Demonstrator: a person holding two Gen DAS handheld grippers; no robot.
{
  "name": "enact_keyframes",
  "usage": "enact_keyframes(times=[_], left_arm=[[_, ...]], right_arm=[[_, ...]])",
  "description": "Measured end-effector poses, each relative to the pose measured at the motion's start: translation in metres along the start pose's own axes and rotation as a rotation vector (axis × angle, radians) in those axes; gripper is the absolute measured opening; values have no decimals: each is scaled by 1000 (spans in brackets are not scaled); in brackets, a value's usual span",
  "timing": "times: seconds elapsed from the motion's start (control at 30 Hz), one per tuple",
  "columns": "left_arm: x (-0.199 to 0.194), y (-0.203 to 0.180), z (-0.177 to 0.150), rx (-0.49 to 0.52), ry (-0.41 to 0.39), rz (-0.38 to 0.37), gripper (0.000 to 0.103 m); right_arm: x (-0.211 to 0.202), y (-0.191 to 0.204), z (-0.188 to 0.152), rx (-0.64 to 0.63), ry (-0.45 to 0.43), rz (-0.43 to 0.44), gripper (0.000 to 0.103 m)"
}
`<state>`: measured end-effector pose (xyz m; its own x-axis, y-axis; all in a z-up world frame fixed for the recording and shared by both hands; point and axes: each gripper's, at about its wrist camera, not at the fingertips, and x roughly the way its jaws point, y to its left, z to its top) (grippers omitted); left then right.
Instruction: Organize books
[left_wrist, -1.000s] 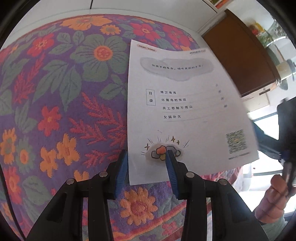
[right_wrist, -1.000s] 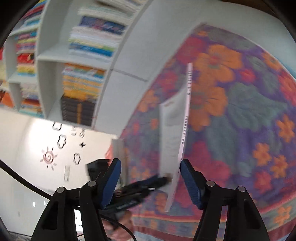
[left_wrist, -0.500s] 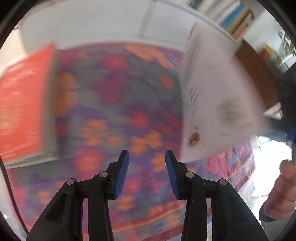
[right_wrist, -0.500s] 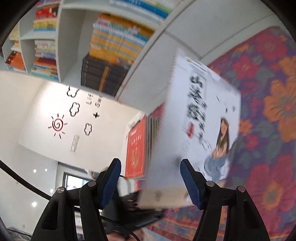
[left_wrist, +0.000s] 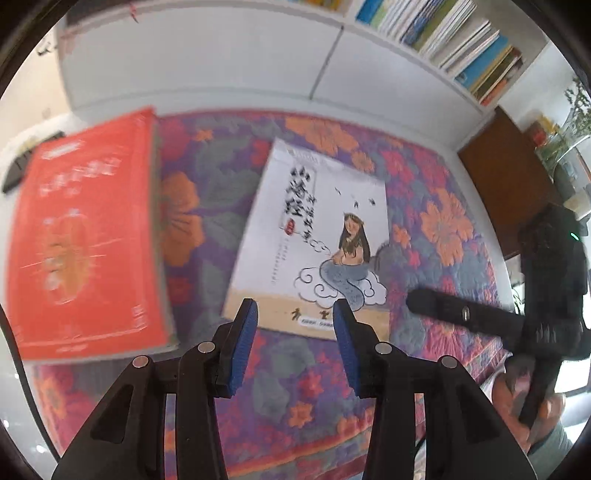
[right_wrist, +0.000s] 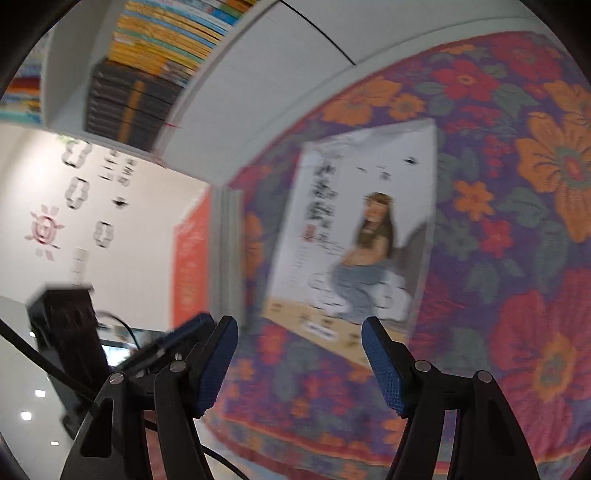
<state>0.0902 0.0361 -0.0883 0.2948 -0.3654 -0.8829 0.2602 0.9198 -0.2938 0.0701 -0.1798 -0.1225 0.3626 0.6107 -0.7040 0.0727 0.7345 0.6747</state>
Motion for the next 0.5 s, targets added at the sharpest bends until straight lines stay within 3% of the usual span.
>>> enact_keyframes(times=[0.07,0.13,0.23,0.3,0.4,0.5], left_arm=[[21,1,6,-14,47,-14,42],[37,0,11,10,65,41,43],[61,-3,18,48,95,227,44],[67,-7,20,71,93,299,44],[76,-9,19,66,98,293,46],[76,-12,17,95,86,297,46]], right_arm=[[-1,1,-2,-37,-10,-84,68],[-3,0,-5,-62,-17,-137,70],[-3,-3,-8,-91,-25,-197,73],[3,-11,-11,-77,-28,-236,73],[13,-20,-13,-49,-15,-253,72],[18,-23,-14,-66,-10,-291,62]])
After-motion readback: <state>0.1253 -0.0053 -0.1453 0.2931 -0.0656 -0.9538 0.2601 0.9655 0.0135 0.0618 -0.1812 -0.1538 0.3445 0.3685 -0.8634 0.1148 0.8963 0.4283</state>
